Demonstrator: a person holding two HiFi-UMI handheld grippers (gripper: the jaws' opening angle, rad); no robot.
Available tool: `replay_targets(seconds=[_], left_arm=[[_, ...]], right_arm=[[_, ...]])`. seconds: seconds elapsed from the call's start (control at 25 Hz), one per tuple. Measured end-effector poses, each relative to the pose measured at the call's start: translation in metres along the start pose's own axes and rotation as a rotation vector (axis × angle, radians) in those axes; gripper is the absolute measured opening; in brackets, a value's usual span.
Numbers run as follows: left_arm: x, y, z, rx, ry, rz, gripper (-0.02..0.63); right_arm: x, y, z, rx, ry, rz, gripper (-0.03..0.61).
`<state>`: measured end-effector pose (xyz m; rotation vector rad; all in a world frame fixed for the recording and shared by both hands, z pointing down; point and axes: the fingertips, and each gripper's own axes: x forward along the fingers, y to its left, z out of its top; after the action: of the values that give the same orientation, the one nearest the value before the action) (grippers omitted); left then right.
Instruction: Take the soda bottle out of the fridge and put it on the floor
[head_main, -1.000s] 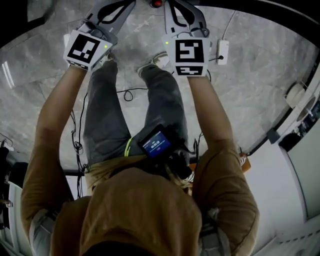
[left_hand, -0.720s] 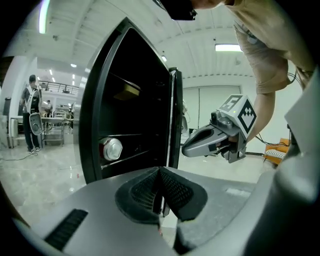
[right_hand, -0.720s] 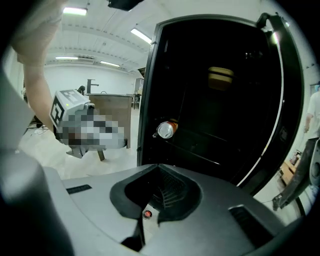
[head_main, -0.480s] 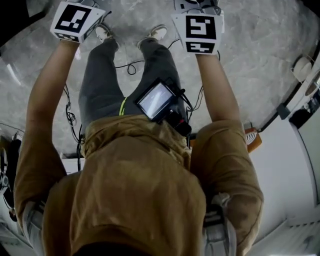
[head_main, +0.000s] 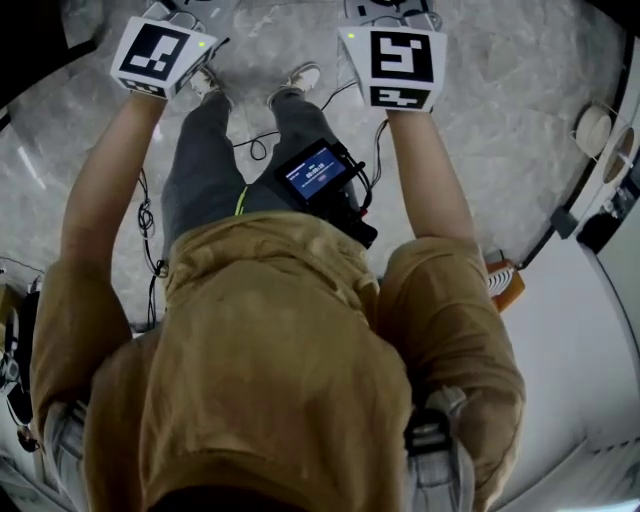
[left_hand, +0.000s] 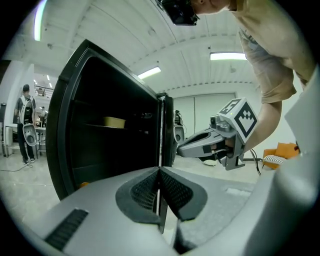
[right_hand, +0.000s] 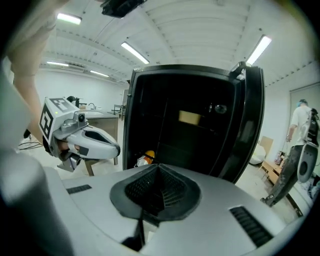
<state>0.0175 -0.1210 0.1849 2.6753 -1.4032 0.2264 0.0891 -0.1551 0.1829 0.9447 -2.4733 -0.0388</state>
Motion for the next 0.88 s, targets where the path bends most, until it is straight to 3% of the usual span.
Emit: replay_targets(seconds=[0.24, 0.88], left_arm=[[-0.018, 0.004, 0.049, -0.006, -0.008, 0.033, -0.005], [-0.084, -0.002, 0.168, 0.006, -0.114, 0.114, -0.005]], right_arm=[[-0.026, -0.014, 0.060, 0.006, -0.039, -0.014, 0.000], [-0.118, -0.007, 0.147, 0.024, -0.122, -0.058, 0.000]])
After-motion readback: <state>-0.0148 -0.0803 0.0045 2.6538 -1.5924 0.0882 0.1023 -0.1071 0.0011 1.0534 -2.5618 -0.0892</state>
